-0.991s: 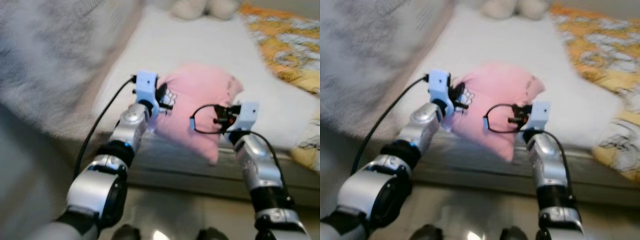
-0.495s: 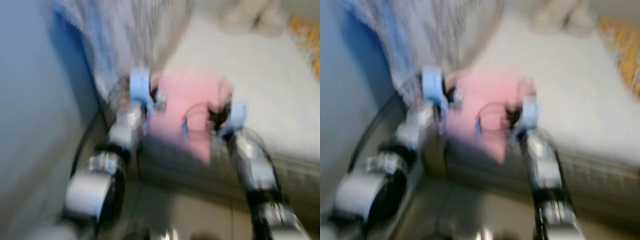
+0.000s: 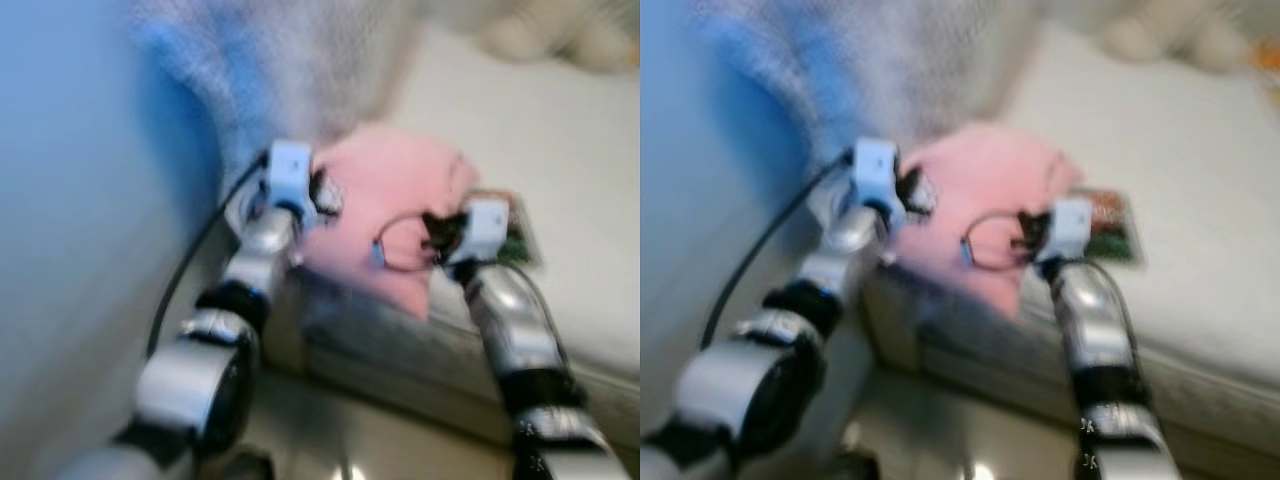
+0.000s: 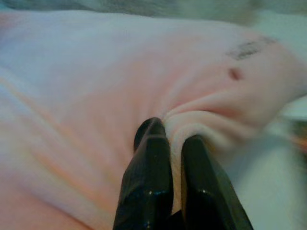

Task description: Clean up the room

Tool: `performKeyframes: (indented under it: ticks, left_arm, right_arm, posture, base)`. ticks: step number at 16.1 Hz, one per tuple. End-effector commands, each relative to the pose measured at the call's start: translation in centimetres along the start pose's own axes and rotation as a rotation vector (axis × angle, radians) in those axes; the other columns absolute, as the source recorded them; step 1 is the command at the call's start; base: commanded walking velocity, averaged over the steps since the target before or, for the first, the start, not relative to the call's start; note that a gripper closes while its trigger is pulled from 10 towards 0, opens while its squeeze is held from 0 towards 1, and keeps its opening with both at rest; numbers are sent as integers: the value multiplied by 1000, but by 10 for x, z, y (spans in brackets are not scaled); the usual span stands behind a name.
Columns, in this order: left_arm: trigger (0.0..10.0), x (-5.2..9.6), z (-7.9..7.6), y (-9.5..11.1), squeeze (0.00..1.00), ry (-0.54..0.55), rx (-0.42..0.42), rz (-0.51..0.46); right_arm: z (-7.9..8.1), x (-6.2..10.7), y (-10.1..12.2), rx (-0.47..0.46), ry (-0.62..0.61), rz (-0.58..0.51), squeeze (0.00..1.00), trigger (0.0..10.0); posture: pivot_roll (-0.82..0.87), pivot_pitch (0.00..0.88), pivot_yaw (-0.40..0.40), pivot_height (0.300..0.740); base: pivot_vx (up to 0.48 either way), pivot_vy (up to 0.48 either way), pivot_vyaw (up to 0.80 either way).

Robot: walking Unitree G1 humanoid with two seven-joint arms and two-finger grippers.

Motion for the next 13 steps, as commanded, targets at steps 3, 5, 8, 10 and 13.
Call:
performKeyframes:
  ticks: [3, 5, 8, 10, 13]
  left_arm:
    - [10000, -1, 16, 27, 0, 103, 12, -104]
    - [10000, -3, 4, 24, 0, 63, 18, -100]
    - [10000, -4, -23, 16, 0, -36, 12, -94]
    - [10000, -2, -32, 15, 0, -74, 14, -108]
    - [10000, -1, -29, 15, 0, -72, 24, -114]
  right_arm:
    - [-22, 12, -11, 34, -51, 37, 0, 0]
    - [-27, 14, -13, 39, -64, 48, 0, 0]
    - [-38, 17, -17, 64, -99, 75, 0, 10000]
    - [-38, 20, -20, 62, -106, 81, 0, 10000]
    - [-34, 22, -23, 56, -104, 86, 0, 10000]
  posture:
    - [-25, 0, 17, 715]
    - [-24, 0, 17, 719]
    - [-25, 0, 25, 719]
    - [-25, 0, 29, 719]
    - [-26, 0, 35, 719]
  base:
    - [480, 0, 594]
    - [480, 0, 488]
    - [480, 0, 0]
    - [0, 0, 0]
    - [0, -160, 0]
Point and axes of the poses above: a point about 5 cm out from each wrist's last joint towards the gripper, its own x axis pointing back from the gripper into the wrist, its own y axis along the axis of the wrist's last joint, z = x × y, the point moved 2 cm from there along -x, pointing out of the wrist towards the gripper, and after that the axes turned 12 degrees about x, right-handed, at the moved point
